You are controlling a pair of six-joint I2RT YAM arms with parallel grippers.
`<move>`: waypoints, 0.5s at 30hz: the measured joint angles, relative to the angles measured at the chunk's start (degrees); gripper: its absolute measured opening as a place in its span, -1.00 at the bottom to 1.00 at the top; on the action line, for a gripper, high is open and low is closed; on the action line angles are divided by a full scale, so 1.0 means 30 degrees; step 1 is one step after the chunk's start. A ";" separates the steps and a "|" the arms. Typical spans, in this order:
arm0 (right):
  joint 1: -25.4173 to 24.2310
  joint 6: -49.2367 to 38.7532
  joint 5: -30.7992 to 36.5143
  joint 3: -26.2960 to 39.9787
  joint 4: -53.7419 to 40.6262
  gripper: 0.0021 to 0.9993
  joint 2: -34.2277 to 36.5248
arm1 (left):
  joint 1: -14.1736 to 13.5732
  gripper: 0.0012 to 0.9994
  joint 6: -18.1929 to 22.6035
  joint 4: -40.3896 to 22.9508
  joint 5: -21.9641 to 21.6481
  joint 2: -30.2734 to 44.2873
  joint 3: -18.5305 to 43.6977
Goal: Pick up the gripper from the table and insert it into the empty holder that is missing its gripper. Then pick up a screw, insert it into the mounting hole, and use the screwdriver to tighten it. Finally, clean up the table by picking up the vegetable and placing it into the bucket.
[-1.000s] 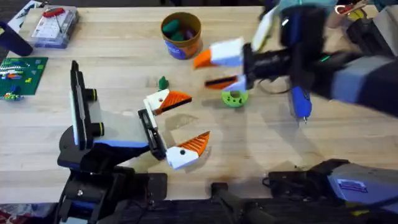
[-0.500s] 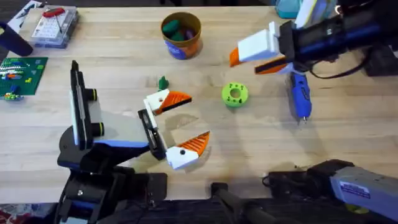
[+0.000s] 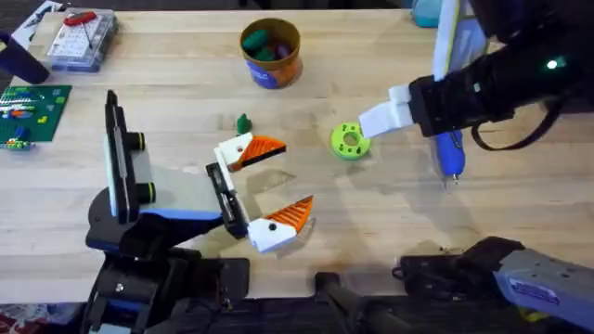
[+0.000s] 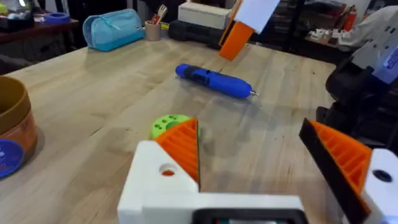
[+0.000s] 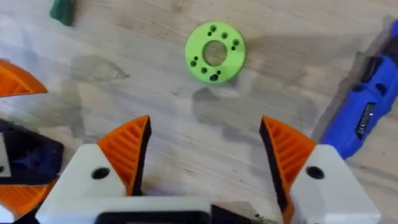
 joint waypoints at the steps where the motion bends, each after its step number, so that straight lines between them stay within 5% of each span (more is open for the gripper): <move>1: 0.0098 0.0003 0.0209 -0.0060 0.0071 0.98 -0.0025 | 0.0000 0.97 0.0000 0.0004 0.0000 0.0000 0.0000; 15: 0.1687 0.0066 0.1018 -0.4929 0.2926 0.98 -0.1919 | 0.0000 0.97 0.0000 0.0004 0.0000 0.0000 0.0003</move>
